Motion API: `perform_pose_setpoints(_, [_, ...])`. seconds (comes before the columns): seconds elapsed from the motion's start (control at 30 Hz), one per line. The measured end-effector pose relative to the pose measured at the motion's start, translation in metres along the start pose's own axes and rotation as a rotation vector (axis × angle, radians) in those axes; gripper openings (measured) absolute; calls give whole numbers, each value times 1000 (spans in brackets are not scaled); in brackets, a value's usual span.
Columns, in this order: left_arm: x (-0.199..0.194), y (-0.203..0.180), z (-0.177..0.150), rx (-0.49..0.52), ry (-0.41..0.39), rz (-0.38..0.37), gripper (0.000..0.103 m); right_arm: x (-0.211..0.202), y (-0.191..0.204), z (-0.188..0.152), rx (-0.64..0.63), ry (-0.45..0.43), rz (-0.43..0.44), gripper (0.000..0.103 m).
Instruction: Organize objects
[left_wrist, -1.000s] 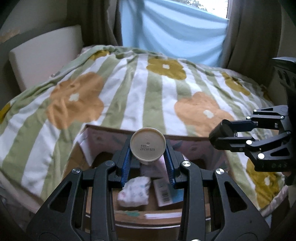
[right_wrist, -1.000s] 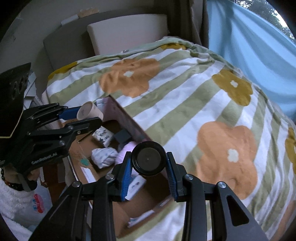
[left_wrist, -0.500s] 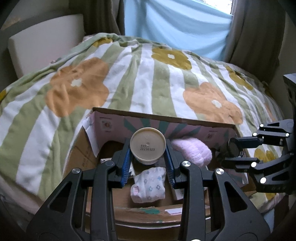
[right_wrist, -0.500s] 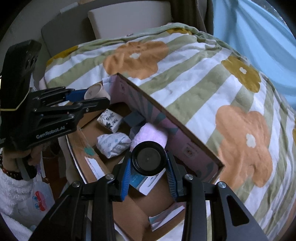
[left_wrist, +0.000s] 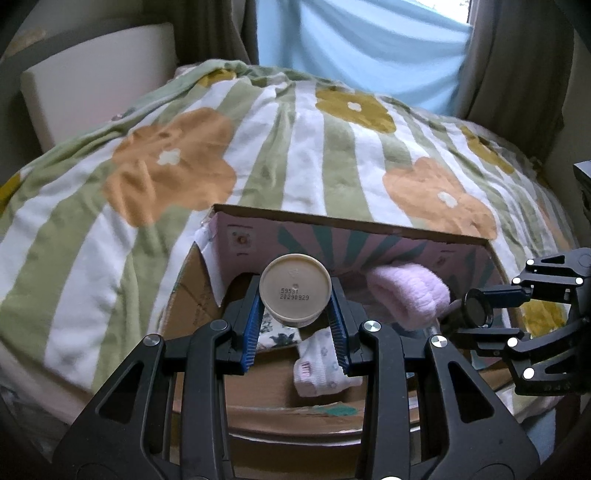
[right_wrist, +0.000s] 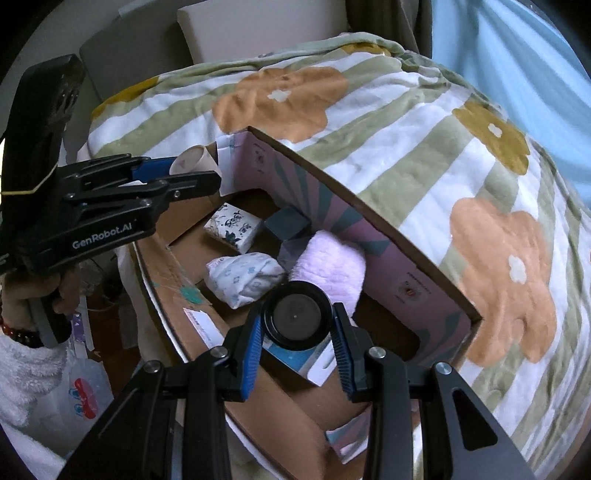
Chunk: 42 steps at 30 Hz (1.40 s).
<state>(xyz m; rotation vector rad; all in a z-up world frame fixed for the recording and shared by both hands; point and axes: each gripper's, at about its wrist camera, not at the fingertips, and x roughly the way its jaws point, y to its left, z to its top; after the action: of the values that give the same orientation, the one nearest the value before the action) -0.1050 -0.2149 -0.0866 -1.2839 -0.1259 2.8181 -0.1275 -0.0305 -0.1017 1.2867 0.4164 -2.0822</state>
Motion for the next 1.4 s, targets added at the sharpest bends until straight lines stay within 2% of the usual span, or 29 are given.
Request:
perform_pose_setpoints(0.1, [5, 1, 1, 6, 23, 33, 37, 4, 0, 0, 16, 6, 17, 33])
perform_pose_setpoints(0.13, [7, 0, 1, 13, 31, 53, 56, 5, 0, 0, 19, 11, 28, 35])
perform_pose_setpoints(0.17, [7, 0, 1, 16, 32, 67, 94, 7, 0, 0, 22, 15, 39, 49])
perform_pose_setpoints(0.2, [7, 0, 1, 18, 23, 80, 101, 8, 0, 0, 25, 16, 38, 59])
perform_pose_setpoints(0.23, [3, -1, 0, 21, -7, 77, 103, 8, 1, 0, 25, 9, 25, 78])
perform_pose_setpoints(0.27, [3, -2, 0, 26, -8, 69, 103, 7, 1, -1, 24, 0, 20, 91])
perform_pose_setpoints(0.33, [5, -6, -1, 43, 5, 71, 103, 7, 1, -2, 35, -10, 24, 102])
perform_pose_setpoints(0.53, [8, -11, -3, 64, 15, 78, 103, 13, 3, -6, 27, 0, -21, 102])
perform_pose_setpoints(0.67, [6, -7, -3, 44, 19, 60, 103, 16, 3, -6, 34, 1, -14, 102])
perform_pose_setpoints(1.0, [-8, -9, 8, 56, 1, 79, 103, 9, 3, -8, 69, -12, -37, 102])
perform_pose_setpoints(1.1, [-19, -18, 16, 76, 3, 83, 103, -4, -1, -8, 98, -35, -58, 102])
perform_pose_setpoints(1.17, [-33, -33, 24, 106, -20, 79, 103, -20, -4, -10, 116, -62, -110, 102])
perform_pose_setpoints(1.23, [-48, -50, 32, 134, -44, 76, 103, -39, -7, -14, 137, -100, -126, 102])
perform_pose_setpoints(1.4, [-80, -90, 45, 154, -112, 30, 103, -96, -34, -36, 305, -209, -189, 102])
